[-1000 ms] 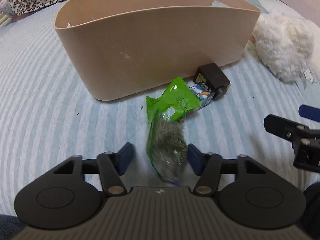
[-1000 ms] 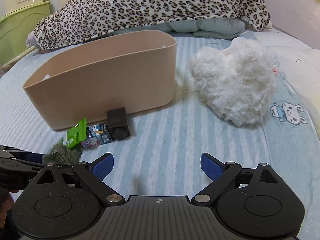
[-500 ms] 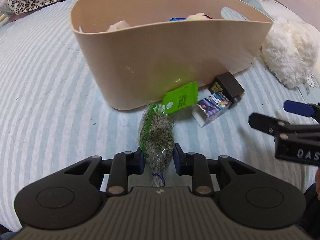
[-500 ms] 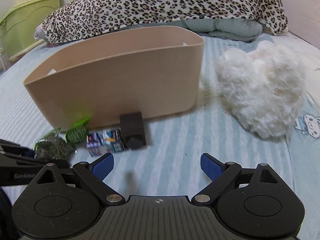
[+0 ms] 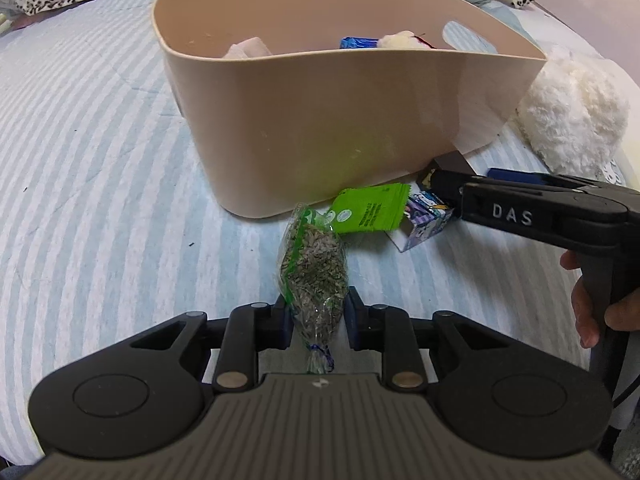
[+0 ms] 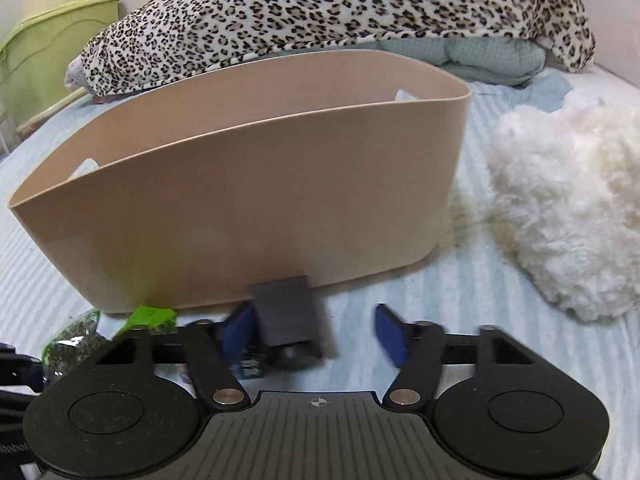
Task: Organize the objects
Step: 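Grasp the small black box with the right tool, then carry herb bag and black box over the bin and open both tools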
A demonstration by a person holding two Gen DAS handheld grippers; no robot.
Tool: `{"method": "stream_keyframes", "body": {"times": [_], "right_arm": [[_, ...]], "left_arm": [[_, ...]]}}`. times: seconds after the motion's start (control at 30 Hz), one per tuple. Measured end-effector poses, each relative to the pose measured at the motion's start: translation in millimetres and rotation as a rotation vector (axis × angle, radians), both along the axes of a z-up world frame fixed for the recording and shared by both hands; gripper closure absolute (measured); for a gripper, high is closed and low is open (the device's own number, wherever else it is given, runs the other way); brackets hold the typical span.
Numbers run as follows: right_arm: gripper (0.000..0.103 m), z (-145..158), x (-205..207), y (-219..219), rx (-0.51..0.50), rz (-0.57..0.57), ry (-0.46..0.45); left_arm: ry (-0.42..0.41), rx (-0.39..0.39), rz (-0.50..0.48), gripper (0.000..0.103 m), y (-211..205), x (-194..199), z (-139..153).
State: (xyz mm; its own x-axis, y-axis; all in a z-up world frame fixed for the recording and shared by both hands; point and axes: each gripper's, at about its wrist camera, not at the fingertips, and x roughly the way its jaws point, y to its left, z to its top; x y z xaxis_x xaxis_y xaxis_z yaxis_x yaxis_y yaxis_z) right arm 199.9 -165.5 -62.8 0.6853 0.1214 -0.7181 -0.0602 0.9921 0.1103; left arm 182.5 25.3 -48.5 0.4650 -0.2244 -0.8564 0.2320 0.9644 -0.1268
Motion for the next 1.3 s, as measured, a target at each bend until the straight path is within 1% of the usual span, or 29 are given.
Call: {"method": "stream_keyframes", "body": {"times": [0.03, 0.07, 0.1, 0.27, 0.4, 0.6, 0.83, 0.93, 1.07, 1.17, 1.3], "right_arm": [[0.062, -1, 0, 1, 0.015, 0.003, 0.002], [0.071, -1, 0, 2, 0.029, 0.009, 0.006], [0.073, -2, -1, 3, 0.03, 0.005, 0.007], [0.074, 1, -11, 1, 0.024, -0.025, 0.001], [0.074, 11, -27, -5, 0.028, -0.037, -0.021], [0.073, 42, -54, -14, 0.043, -0.044, -0.076], [0.073, 90, -69, -19, 0.067, -0.053, -0.187], [0.073, 109, -68, -17, 0.058, -0.042, -0.238], [0.073, 129, -58, -9, 0.054, -0.02, -0.289], [0.073, 138, -46, -1, 0.04, 0.0, -0.308], [0.074, 144, -25, 8, 0.029, 0.013, -0.327]], "left_arm": [[-0.001, -0.004, 0.001, 0.077, 0, 0, 1], [-0.001, -0.009, 0.0, 0.077, 1, 0, 2], [-0.003, -0.016, 0.0, 0.077, 2, -1, 3], [-0.021, -0.033, 0.011, 0.077, 9, -7, 13], [-0.037, -0.048, 0.02, 0.078, 16, -16, 22], [-0.103, -0.059, 0.019, 0.078, 27, -32, 48], [-0.216, -0.065, 0.032, 0.078, 30, -39, 87], [-0.267, -0.06, 0.032, 0.078, 29, -36, 103], [-0.325, -0.051, 0.039, 0.078, 25, -23, 122], [-0.372, -0.047, 0.049, 0.078, 22, -11, 134], [-0.412, -0.011, 0.053, 0.078, 13, 8, 141]]}}
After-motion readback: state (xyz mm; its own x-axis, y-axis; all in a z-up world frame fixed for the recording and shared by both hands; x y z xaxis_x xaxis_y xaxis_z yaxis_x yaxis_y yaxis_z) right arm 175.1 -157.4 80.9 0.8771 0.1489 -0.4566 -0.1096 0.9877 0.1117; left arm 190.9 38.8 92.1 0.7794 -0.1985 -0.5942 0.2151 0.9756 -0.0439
